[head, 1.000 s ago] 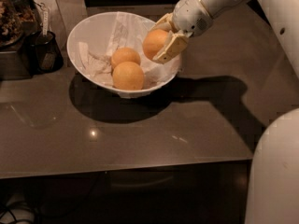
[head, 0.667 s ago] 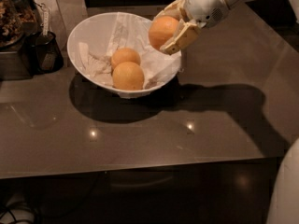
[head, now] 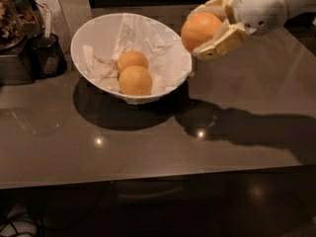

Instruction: Pick orange from white bowl

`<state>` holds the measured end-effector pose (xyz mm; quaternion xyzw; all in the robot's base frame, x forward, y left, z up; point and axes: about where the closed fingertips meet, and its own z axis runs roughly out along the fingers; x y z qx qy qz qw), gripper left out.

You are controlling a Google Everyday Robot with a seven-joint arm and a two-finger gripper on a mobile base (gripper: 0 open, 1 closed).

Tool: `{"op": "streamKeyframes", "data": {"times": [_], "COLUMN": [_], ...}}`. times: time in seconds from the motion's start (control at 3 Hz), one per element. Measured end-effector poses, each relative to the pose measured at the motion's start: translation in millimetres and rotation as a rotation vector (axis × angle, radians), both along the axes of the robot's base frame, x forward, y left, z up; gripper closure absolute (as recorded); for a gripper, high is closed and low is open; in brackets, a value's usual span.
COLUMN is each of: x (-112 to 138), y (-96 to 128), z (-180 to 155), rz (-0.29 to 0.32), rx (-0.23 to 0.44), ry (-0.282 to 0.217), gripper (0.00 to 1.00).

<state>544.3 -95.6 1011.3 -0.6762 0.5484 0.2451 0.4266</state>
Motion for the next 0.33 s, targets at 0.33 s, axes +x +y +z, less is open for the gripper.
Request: {"op": "streamKeyframes", "data": {"times": [0.33], "x": [-3.2], "y": [-8.6], "z": [-4.6], "rz": [-0.017], "rx": [-0.001], "ry": [0.011], "gripper": [1.0]}}
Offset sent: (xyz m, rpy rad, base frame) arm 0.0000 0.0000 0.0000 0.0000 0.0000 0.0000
